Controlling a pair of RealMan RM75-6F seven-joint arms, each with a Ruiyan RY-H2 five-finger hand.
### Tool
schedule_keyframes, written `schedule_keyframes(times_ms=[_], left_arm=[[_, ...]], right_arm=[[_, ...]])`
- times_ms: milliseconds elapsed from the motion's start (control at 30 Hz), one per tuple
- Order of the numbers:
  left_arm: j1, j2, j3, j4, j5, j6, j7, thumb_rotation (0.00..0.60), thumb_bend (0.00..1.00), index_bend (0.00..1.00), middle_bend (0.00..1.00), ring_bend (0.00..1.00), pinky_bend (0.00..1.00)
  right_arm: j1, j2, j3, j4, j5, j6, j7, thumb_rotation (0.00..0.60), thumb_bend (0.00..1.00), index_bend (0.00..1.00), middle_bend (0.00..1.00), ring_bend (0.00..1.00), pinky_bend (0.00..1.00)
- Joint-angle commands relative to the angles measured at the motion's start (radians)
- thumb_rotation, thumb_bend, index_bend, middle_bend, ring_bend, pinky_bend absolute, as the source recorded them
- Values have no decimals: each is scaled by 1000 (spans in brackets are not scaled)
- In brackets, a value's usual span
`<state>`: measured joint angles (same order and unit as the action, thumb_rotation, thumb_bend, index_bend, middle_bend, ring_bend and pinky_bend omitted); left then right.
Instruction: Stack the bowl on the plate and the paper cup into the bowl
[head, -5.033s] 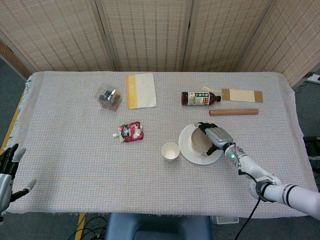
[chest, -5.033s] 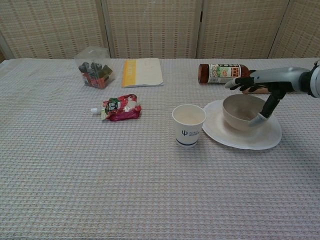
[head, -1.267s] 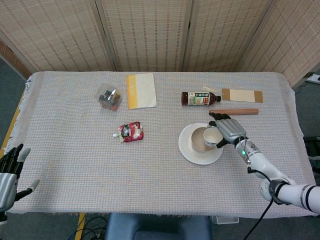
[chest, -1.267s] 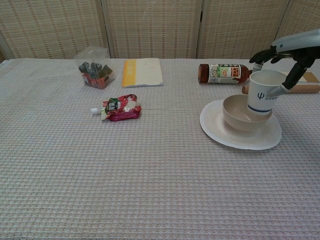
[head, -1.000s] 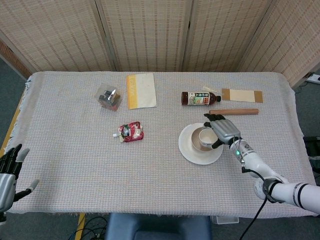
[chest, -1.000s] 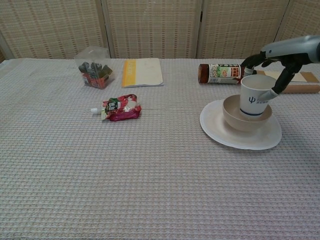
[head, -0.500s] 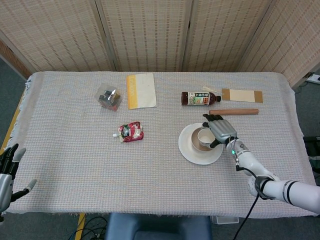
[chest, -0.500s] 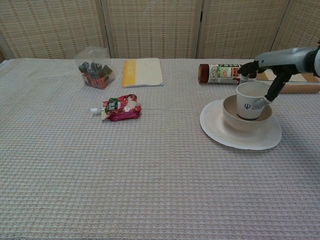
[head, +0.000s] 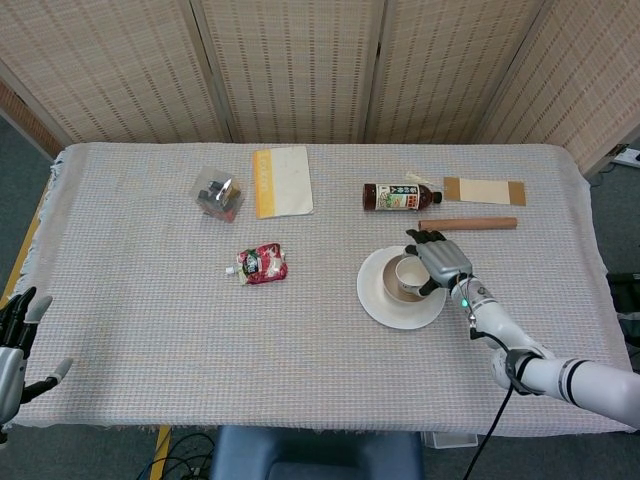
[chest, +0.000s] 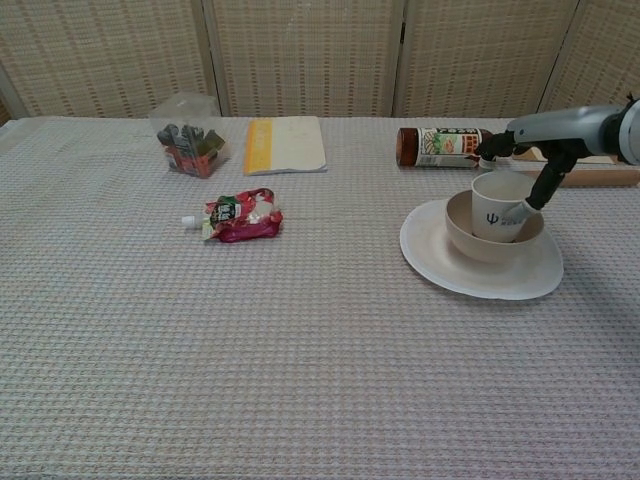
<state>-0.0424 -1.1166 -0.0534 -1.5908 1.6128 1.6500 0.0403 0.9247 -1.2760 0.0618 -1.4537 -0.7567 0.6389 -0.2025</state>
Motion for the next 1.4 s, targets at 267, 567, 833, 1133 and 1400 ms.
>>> schedule_keyframes(times_ms=[267,567,833,1133,1400], left_arm=[[-2,-5,-1,-1,-1,-2,20,600,254,100,0,0,163],[-3,-3,0,0,-5,-8,15,600,255,100,0,0,163],[-5,-7,-2,-3,-5,-8,27,600,255,100,0,0,162],[-28,-29,4,-2,-6,-54,66,600,255,100,0,0,163],[-54,-48,3,-4,-11,-95,85,600,254,100,0,0,162]], right_arm=[[8,32,-3,-6,13,-56,22,600,199,0,0,0,0],[-11,186,16,-159,-23,-30,51,600,195,0,0,0,0],[-170,417,47,-411,-244,133,168,600,184,0,0,0,0],[-537,308,-73,-295,-647,689,139,600,155,0,0,0,0],[-720,229,-122,-157,-723,900,169,600,152,0,0,0,0]])
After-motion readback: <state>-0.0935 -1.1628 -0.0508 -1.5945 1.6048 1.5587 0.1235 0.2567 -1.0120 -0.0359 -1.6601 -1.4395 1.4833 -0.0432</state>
